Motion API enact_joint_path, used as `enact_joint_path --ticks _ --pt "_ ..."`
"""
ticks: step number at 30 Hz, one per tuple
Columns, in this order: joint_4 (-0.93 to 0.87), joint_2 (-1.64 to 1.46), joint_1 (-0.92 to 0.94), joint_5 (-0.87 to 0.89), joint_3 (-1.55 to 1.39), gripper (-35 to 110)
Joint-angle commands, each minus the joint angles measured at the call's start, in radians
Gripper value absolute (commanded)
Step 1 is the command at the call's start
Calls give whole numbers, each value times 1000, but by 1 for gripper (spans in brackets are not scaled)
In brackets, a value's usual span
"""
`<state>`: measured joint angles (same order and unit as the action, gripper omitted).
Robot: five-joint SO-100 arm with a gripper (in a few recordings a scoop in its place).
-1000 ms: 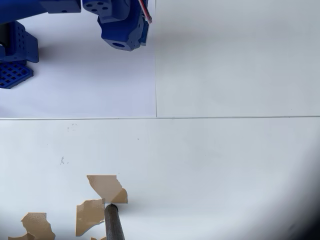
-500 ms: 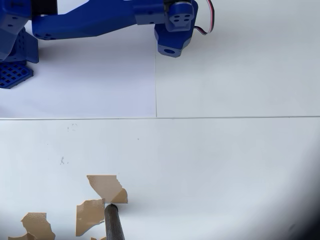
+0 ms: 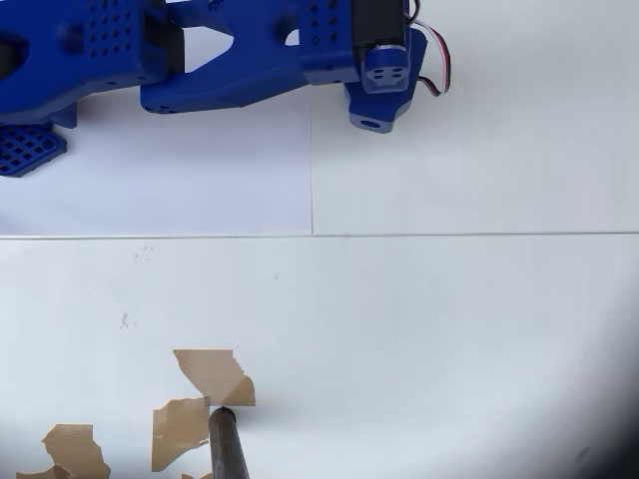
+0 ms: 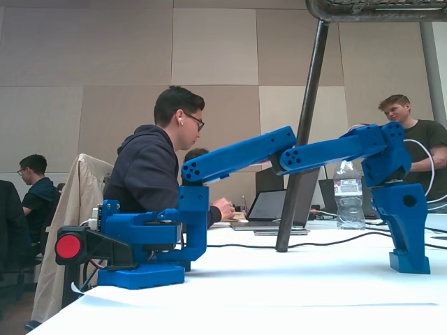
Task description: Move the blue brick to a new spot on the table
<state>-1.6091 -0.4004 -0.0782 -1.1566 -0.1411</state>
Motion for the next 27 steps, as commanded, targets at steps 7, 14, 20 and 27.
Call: enact_joint_path --ticks 7,14,20,27 --pt "-34 -413 35 3 -295 37" --pt "32 -1108 -17 -14 -1006 33" --pt "175 -1749 -112 -51 -1781 16" --pt "229 -2368 -86 -147 -2414 0"
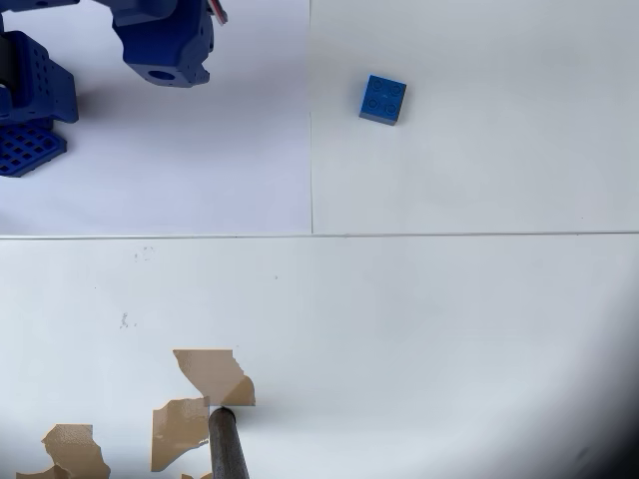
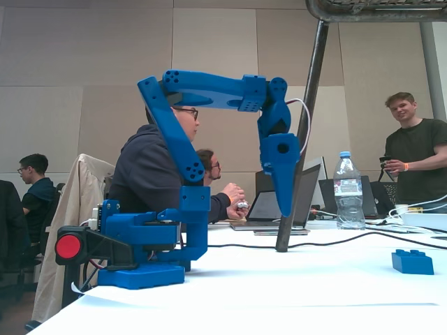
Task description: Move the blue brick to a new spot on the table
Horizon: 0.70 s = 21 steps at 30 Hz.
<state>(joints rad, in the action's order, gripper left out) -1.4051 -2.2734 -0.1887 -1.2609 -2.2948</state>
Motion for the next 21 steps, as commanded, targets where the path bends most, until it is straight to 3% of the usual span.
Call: enact_joint_path --ticks 1,9,21 --pt "35 -555 44 -61 -318 0" --pt "69 -983 176 -233 -726 0" --pt "146 -1065 184 -245 -896 0"
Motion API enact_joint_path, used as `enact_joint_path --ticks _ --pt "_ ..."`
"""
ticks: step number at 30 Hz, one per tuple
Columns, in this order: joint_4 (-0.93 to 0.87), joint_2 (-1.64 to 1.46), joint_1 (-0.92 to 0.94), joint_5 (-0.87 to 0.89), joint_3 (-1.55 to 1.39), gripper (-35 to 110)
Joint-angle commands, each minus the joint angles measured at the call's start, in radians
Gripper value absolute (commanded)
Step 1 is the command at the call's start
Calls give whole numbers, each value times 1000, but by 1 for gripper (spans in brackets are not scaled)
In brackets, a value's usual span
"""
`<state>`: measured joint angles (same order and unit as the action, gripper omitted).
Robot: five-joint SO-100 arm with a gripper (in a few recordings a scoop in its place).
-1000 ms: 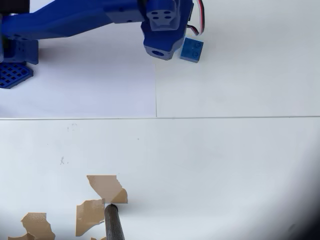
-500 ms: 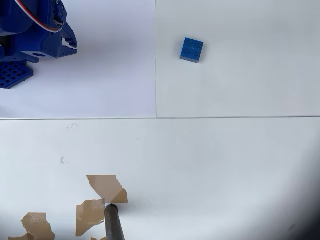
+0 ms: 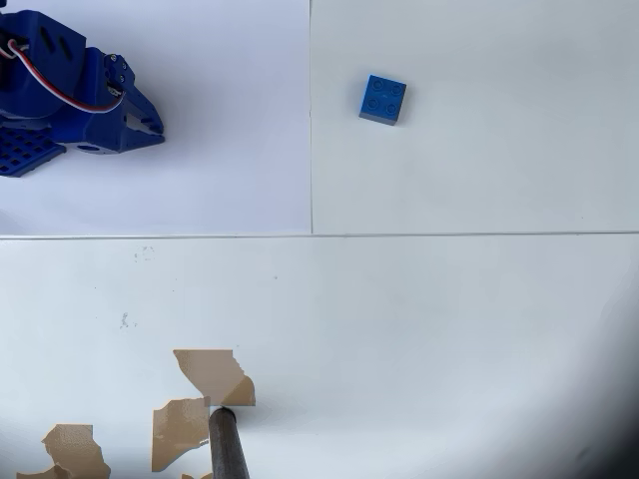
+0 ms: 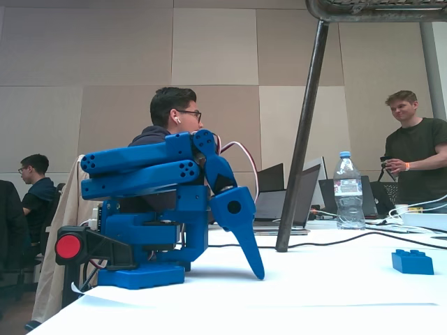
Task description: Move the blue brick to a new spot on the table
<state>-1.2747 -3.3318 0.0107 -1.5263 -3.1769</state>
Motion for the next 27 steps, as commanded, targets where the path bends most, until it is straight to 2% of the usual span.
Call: enact_joint_path --ticks 1,7,17,27 --pt "17 -6 -26 31 -15 0" --pt "40 -5 -78 106 -29 0" --pt "58 -6 -41 225 -43 4" --pt "60 -6 -41 227 -43 4"
